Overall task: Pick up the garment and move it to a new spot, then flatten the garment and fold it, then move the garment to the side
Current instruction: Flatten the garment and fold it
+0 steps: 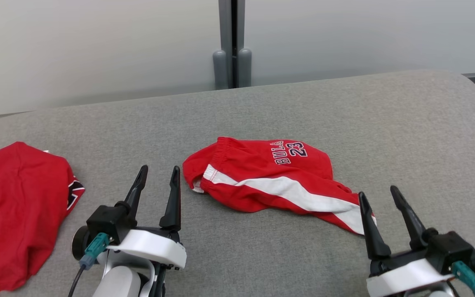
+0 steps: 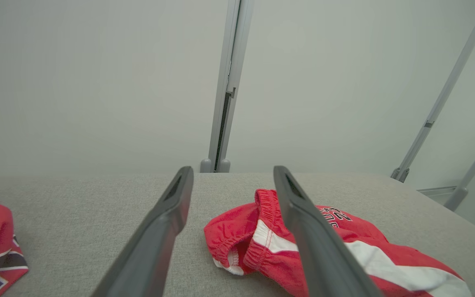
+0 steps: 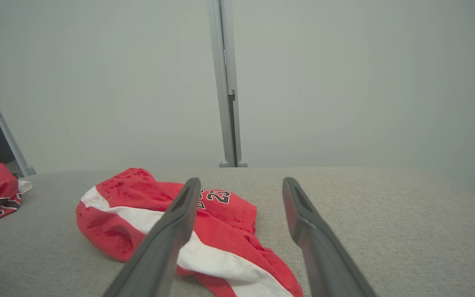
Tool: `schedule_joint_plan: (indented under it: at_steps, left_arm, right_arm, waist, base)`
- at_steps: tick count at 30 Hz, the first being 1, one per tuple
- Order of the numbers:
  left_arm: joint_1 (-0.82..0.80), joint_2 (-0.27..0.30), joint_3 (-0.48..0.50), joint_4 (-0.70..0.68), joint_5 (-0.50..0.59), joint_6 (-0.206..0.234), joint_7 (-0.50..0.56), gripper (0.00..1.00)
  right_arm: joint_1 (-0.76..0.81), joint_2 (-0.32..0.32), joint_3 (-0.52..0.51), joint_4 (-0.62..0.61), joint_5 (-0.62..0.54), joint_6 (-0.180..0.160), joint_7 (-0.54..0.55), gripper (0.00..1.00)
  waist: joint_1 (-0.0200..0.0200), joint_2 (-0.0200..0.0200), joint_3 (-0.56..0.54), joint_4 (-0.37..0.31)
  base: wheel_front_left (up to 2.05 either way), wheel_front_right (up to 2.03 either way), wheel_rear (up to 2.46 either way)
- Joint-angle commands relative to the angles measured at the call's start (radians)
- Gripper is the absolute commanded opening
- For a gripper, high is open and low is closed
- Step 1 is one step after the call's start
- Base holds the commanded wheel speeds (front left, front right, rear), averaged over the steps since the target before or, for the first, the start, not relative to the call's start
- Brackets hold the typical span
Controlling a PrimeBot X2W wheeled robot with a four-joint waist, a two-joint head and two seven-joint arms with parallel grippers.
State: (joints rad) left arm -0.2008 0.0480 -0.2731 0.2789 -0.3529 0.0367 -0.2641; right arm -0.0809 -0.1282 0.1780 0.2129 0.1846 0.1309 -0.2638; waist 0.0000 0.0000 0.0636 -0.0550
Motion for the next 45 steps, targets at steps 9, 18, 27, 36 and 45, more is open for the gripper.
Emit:
schedule_joint_plan:
  at_steps: [9, 18, 27, 36, 45]
  left_arm:
    - [0.002, 0.006, 0.029, 0.065, 0.023, -0.032, -0.001, 1.0]
    - [-0.169, 0.045, -0.071, 0.237, 0.079, -0.105, 0.123, 1.0]
    - [-0.24, 0.055, -0.101, 0.331, 0.094, -0.112, 0.157, 1.0]
    - [-0.275, 0.052, -0.106, 0.402, 0.071, -0.123, 0.136, 0.0]
    - [-0.281, 0.049, -0.112, 0.421, 0.049, -0.135, 0.088, 0.0]
  right_arm:
    - [0.055, 0.051, -0.009, -0.044, -0.033, 0.0, -0.001, 1.0]
    - [0.029, 0.059, -0.013, -0.046, -0.046, 0.0, -0.001, 1.0]
    - [0.009, 0.062, 0.007, -0.051, -0.053, 0.0, -0.001, 1.0]
    - [0.01, 0.064, -0.007, -0.049, -0.056, 0.0, -0.001, 1.0]
    - [0.013, 0.066, -0.009, -0.026, -0.059, 0.0, -0.001, 1.0]
  waist:
    - [0.0, 0.0, 0.011, -0.048]
    - [0.0, 0.0, 0.073, -0.085]
    - [0.0, 0.0, 0.099, -0.118]
    - [0.0, 0.0, 0.106, -0.125]
    - [0.0, 0.0, 0.099, -0.114]
  base:
    - [0.0, 0.0, 0.0]
    - [0.0, 0.0, 0.0]
    - [0.0, 0.0, 0.0]
    - [0.0, 0.0, 0.0]
    - [0.0, 0.0, 0.0]
